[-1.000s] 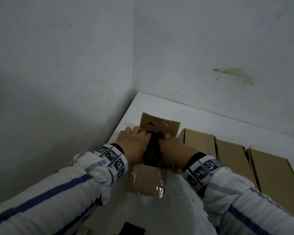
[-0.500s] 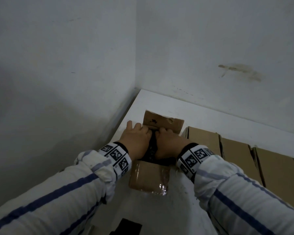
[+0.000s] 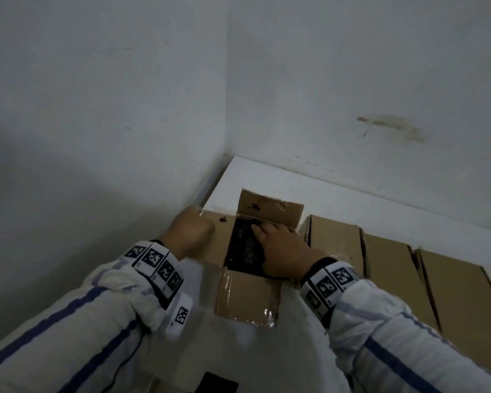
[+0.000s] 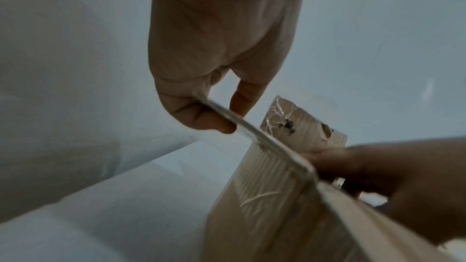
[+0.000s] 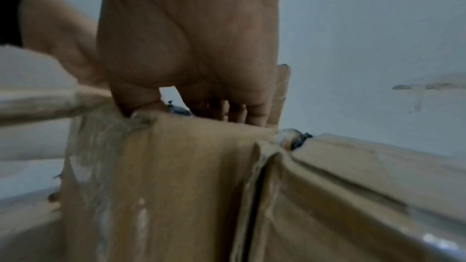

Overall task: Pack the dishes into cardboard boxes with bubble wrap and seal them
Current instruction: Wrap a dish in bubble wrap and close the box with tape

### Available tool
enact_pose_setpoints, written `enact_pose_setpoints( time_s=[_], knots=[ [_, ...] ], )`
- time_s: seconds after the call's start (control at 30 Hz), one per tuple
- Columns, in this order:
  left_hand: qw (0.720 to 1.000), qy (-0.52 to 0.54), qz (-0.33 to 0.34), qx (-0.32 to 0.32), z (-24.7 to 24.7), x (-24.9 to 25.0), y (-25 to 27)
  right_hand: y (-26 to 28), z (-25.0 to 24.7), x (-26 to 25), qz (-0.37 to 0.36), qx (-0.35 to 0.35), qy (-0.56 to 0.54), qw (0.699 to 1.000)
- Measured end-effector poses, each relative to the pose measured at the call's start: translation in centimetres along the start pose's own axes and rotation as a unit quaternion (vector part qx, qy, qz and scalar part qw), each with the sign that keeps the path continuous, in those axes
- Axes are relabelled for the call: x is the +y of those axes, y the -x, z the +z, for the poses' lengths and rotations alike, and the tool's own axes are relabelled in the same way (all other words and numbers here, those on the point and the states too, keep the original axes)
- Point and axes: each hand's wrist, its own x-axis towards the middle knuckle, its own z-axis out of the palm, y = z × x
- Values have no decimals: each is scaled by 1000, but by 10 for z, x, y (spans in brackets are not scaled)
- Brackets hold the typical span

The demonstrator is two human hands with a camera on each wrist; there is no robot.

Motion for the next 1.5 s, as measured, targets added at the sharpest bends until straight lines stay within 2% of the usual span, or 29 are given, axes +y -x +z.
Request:
enact_pose_setpoints(
  time_s=[0.1, 0.23, 0.3, 0.4, 0.47, 0.53, 0.57, 0.63, 0.7, 0.77, 0.93, 1.13, 1.2, 1.27, 1.37, 1.4, 1.5],
  knots=[
    [996, 79, 36, 17, -1, 15, 9, -6, 4, -8, 23, 17, 12, 1000],
    [995, 80, 58, 14, 9, 33, 20, -12, 2, -15, 37, 34, 13, 999],
    [994, 89, 61, -13, 15, 37, 24, -12, 1, -10, 27, 22, -4, 999],
    [992, 72, 82, -59, 25, 38, 29, -4, -10, 8, 3, 3, -91, 996],
    [992, 28, 105, -67, 31, 38, 29, 6, -19, 25, 55, 69, -174, 981],
    [989, -7, 119, -84, 37, 36, 26, 17, -23, 43, 139, 140, -190, 962],
    [987, -33, 128, -95, 40, 35, 23, 22, -22, 51, 168, 153, -154, 962],
    [978, -101, 141, -115, 46, 31, 21, 27, -16, 59, 187, 130, -43, 973],
    [968, -165, 145, -121, 51, 28, 22, 26, -9, 59, 166, 119, 14, 979],
    [961, -206, 149, -112, 53, 26, 24, 23, -5, 56, 146, 123, 23, 981],
    [952, -259, 136, -84, 50, 18, 24, 15, -6, 44, 146, 88, -29, 985],
    [957, -257, 117, -70, 32, 3, 15, 8, -6, 32, 115, 68, -169, 976],
    [958, -254, 117, -66, 29, 1, 14, 5, -7, 30, 109, 67, -182, 975],
    [959, -250, 120, -62, 25, -2, 13, 3, -8, 30, 111, 89, -194, 971],
    [962, -240, 122, -54, 19, -6, 11, 4, -17, 33, 95, 137, -296, 941],
    [962, -236, 123, -56, 17, -7, 11, 4, -23, 33, 94, 142, -305, 937],
    [959, -240, 136, -65, 18, -10, 10, 0, -42, 34, 110, 138, -253, 951]
  ],
)
